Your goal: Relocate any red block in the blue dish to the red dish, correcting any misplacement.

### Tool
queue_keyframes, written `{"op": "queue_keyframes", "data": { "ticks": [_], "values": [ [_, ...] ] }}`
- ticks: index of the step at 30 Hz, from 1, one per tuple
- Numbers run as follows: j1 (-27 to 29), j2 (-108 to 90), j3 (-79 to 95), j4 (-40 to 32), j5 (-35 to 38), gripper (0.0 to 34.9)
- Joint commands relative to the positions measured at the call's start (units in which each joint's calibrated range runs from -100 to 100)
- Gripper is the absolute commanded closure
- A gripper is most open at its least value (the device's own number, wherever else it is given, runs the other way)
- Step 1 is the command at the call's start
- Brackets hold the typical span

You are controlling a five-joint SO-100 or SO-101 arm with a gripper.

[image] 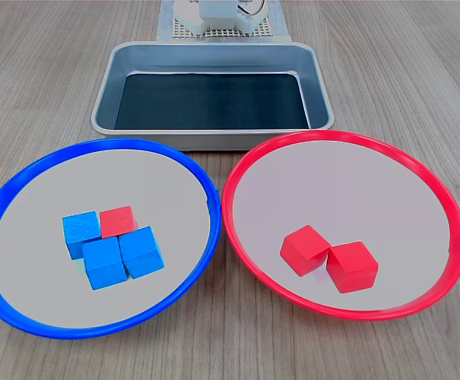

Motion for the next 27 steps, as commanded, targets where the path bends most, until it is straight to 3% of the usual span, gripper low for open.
{"op": "queue_keyframes", "data": {
  "ticks": [1,8,15,23,27],
  "values": [
    [0.61,10.94,-9.03,-0.8,10.16,34.6],
    [2.78,25.36,-12.68,-6.5,18.66,34.6],
    [3.91,32.78,-14.68,-6.66,23.54,34.4],
    [6.73,39.09,-17.77,-6.42,26.81,30.1],
    [7.67,42.93,-21.69,-6.42,27.06,26.0]
  ]
}}
